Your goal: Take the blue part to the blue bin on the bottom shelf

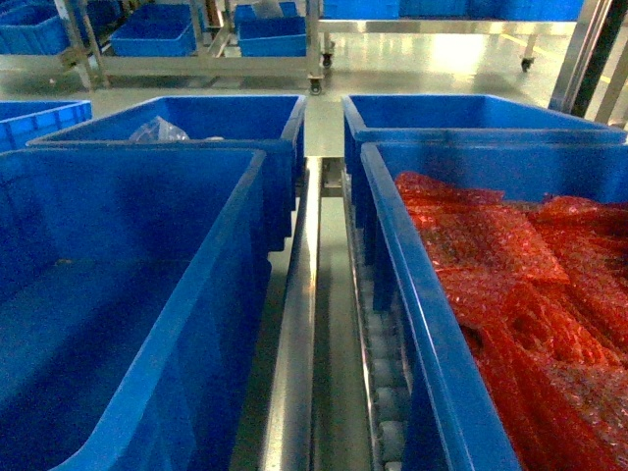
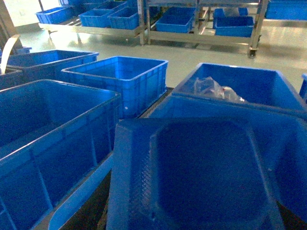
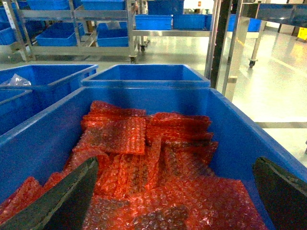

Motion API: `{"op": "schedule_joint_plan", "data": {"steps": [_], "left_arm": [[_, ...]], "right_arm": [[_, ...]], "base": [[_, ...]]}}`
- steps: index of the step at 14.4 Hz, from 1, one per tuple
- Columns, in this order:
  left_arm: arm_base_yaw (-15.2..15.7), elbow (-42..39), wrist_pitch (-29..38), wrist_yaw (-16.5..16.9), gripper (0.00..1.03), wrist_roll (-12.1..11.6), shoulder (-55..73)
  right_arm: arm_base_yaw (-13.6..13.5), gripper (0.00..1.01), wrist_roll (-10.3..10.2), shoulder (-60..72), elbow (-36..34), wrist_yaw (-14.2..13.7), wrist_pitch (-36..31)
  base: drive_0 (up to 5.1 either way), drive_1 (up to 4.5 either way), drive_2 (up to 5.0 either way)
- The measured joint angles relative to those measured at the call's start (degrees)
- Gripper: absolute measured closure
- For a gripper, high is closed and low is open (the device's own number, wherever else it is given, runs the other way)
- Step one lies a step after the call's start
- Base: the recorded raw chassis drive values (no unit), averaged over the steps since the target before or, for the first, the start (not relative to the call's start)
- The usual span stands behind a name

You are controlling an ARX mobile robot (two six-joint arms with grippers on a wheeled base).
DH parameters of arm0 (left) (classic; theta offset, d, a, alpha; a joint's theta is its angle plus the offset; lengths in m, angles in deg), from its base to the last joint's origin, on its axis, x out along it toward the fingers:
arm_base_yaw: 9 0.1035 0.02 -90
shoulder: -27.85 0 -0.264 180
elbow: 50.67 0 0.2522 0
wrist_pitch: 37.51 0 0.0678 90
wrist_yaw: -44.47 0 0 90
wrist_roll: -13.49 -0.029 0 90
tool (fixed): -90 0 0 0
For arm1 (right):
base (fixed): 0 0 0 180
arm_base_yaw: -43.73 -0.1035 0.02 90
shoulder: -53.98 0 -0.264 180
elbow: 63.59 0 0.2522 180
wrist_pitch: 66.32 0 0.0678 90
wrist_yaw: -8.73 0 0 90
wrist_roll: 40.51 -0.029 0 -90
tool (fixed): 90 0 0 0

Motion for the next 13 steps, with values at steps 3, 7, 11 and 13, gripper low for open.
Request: {"op": "schedule_joint_plan", "data": {"steps": [3,7,11,13], "left_arm": [[-3.06,0.59,-1.03,1.55,0.60,1.90,3.87],[4.11,3.15,10.69,17.81,0.38,7.34,24.98],[4.63,3.67,10.23,16.37,0.06,9.62,26.12],[8.20,-1.79,26.58,25.92,0.19,4.44,23.58]], "right_arm": [[0.00,0.03,0.00,0.00,0.00,0.02,-0.02],[0.00,0.03,0.00,0.00,0.00,0.02,-0.04],[0.00,0.03,0.00,0.00,0.00,0.00,-0.02],[0.00,0.03,0.00,0.00,0.00,0.04,-0.02]], "base": [[0.0,0.00,0.0],[0.0,0.00,0.0],[0.0,0.00,0.0],[0.0,0.00,0.0]]}}
